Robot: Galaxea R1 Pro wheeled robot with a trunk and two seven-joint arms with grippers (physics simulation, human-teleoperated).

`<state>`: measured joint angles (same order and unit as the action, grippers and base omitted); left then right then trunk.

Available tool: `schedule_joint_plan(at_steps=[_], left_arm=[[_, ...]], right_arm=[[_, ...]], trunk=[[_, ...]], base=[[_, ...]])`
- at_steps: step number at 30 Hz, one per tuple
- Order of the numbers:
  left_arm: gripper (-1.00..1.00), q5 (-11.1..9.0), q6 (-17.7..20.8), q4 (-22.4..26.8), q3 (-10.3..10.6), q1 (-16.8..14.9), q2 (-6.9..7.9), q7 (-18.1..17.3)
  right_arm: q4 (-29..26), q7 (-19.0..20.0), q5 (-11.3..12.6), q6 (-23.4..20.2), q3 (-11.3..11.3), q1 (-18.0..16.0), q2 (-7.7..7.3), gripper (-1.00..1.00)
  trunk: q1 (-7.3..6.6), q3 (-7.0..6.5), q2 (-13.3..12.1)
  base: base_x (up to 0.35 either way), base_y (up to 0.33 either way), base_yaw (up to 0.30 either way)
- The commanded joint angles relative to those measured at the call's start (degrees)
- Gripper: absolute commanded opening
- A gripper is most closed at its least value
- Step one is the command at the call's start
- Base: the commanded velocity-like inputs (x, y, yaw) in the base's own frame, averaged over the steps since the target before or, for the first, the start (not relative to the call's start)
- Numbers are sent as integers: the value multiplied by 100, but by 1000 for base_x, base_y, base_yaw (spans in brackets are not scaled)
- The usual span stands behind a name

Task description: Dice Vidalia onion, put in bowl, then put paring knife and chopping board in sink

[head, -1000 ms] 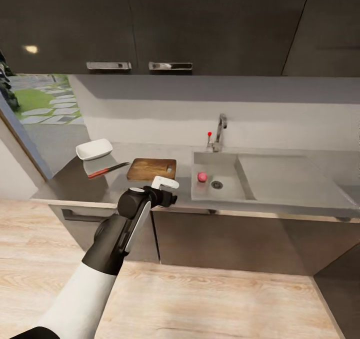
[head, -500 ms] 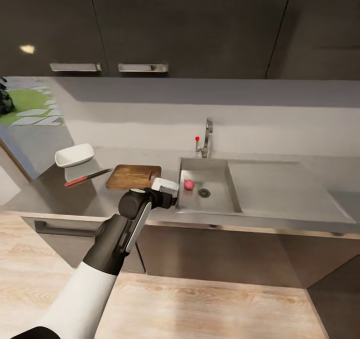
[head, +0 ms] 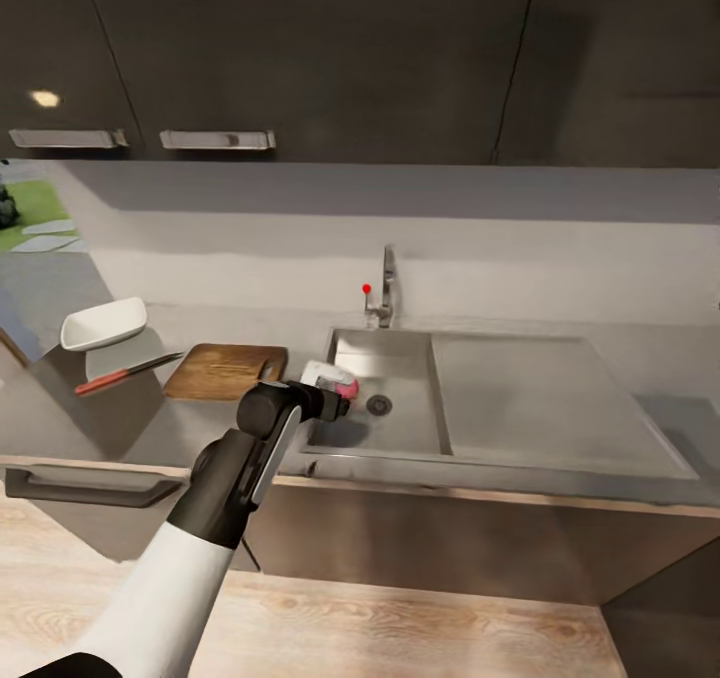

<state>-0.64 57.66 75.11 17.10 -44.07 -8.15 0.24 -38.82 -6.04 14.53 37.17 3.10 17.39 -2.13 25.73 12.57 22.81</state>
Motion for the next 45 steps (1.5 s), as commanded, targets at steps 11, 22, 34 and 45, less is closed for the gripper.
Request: schedule_joint_plan(at_steps=[11,22,34,45], left_arm=[[100,-1,23,-50,-60,-5,-11,16],[100,17,18,-71,-346,-5,-11,37],[100,20,17,-81,-391,-5,-11,31],[100,20,17,-87,-391,-5,-5,29]], right_arm=[[911,312,40,9,24,-1,6,100],[1239,443,49,1,8,-2,11,100],[1299,419,50,1,7,-2,19,100],[1305,420,50,1,14,1,20,100]], trunk=[[6,10,11],[6,10,11],[6,10,11],[6,21,11]], base=[[112,-173,0],[4,-12,0],[28,-52,0],[174,-183,0]])
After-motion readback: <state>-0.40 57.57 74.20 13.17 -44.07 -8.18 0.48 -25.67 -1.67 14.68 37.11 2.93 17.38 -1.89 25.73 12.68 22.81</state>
